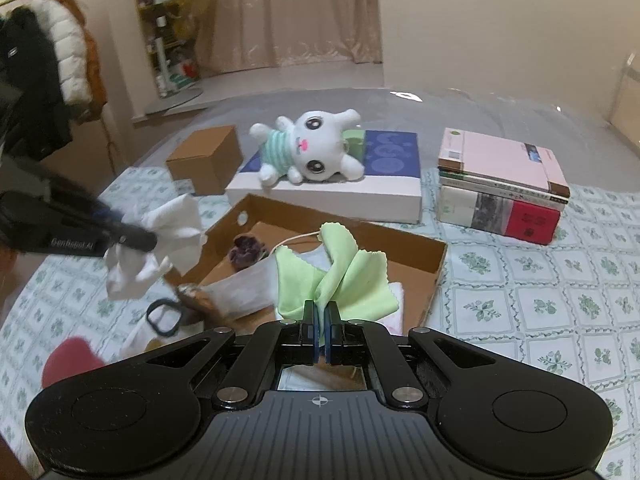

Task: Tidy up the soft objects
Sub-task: 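Carry the white and green cloths to the box and release them inside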

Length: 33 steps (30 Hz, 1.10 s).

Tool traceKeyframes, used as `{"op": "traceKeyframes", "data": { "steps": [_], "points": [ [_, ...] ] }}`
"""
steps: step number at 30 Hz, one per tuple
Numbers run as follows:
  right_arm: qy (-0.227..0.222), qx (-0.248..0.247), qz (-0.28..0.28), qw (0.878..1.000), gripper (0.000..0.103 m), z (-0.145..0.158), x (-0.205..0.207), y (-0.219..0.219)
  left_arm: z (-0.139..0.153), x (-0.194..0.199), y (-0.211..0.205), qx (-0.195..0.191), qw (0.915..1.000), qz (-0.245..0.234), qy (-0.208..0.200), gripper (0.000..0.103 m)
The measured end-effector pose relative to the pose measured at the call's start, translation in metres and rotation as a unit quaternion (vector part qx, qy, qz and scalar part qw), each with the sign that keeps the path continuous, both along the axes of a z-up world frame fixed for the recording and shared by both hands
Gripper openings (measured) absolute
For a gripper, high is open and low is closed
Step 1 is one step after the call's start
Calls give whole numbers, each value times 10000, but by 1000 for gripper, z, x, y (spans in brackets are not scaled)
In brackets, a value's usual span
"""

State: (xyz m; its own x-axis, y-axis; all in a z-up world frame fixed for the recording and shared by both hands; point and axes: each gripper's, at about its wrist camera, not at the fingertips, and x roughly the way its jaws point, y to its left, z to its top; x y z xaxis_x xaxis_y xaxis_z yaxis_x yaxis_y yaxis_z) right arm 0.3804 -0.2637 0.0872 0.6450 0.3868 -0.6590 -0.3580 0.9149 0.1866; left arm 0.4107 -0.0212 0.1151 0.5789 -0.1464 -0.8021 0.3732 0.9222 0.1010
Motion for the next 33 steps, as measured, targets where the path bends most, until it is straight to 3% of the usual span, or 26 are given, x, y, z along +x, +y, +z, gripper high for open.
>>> {"op": "traceKeyframes", "data": {
  "steps": [15, 33],
  "points": [
    [404, 10, -242, 9989, 3, -41, 71, 9, -46, 55, -4, -37, 9996, 225, 184, 10],
    [611, -98, -181, 9979, 3, -78, 97, 22, -72, 89, 0, -86, 9990, 358, 256, 11]
  ]
}}
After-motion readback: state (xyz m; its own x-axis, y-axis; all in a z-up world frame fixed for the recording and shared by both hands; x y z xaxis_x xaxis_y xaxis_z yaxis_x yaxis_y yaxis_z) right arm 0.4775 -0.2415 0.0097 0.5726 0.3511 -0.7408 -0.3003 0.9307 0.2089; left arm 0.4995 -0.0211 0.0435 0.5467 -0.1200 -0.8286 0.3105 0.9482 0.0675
